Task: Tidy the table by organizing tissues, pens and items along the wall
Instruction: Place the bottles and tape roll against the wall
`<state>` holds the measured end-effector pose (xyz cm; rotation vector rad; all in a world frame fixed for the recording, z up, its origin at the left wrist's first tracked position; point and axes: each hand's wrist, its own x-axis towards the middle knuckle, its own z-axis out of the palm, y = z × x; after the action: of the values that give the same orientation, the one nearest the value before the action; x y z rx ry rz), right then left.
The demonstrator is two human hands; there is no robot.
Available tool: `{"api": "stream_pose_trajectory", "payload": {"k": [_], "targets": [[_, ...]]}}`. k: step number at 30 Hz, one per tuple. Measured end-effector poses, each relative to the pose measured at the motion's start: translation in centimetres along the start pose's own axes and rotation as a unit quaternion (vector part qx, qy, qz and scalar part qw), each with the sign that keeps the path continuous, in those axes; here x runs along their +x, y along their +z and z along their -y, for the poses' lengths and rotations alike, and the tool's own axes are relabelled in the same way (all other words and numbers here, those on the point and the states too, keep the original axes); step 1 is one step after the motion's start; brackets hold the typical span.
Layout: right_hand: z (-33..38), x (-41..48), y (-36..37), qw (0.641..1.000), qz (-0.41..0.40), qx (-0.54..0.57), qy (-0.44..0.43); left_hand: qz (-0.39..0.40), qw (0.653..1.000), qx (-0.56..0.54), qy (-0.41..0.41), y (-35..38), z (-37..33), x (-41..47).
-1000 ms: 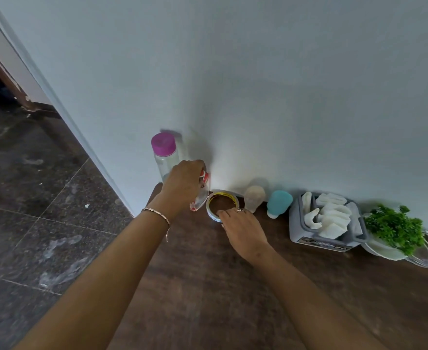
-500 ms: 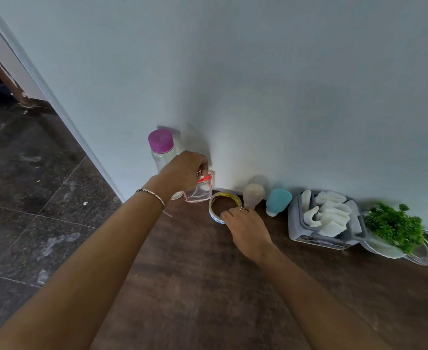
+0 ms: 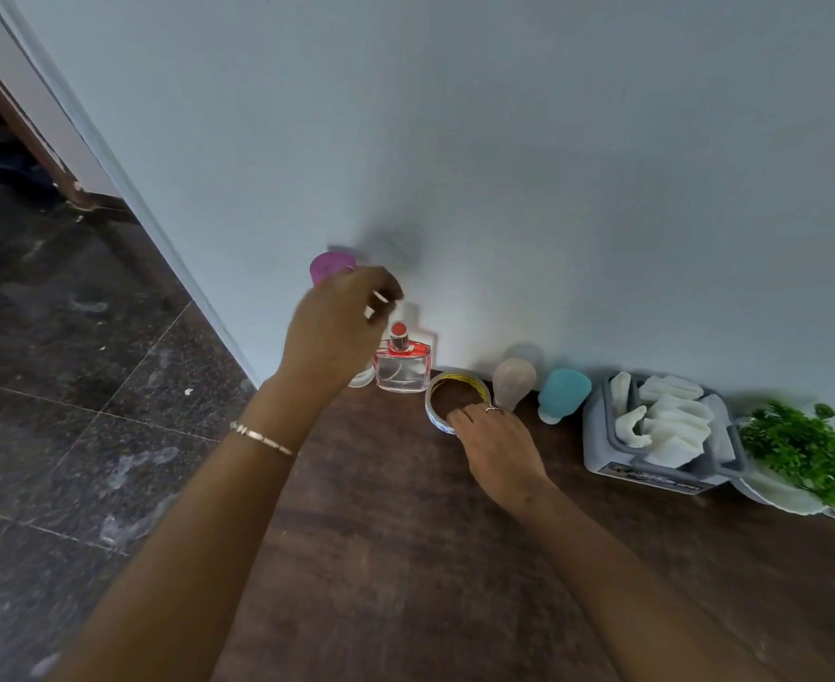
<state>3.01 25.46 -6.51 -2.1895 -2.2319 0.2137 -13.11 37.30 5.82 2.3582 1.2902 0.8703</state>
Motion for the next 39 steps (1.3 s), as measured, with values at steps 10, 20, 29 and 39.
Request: {"api": "stream_pose_trajectory", "payload": {"k": [10, 20, 29, 39], "targets": [[0.4, -0.1, 0.8, 0.999, -0.021, 0.01, 0.022, -0.03, 0.958, -0.166, -0.23, 5.5, 7.9, -3.2], [0.9, -0.6, 0.4, 0.999, -0.015, 0.007, 0.044, -0.025, 0.962, -0.179, -0.203, 4.7, 8.9, -3.1], [0.9, -0.7, -0.4, 0.999, -0.003, -0.012, 0.039, -0.064, 0.963, -0.137, -0.223, 5.5, 8.6, -4.5], [0.8, -0.7, -0.5, 0.999, 0.004, -0.02, 0.033, 0.051, 0.966, 0.176, 0.183, 5.3, 2.8, -2.3]]}}
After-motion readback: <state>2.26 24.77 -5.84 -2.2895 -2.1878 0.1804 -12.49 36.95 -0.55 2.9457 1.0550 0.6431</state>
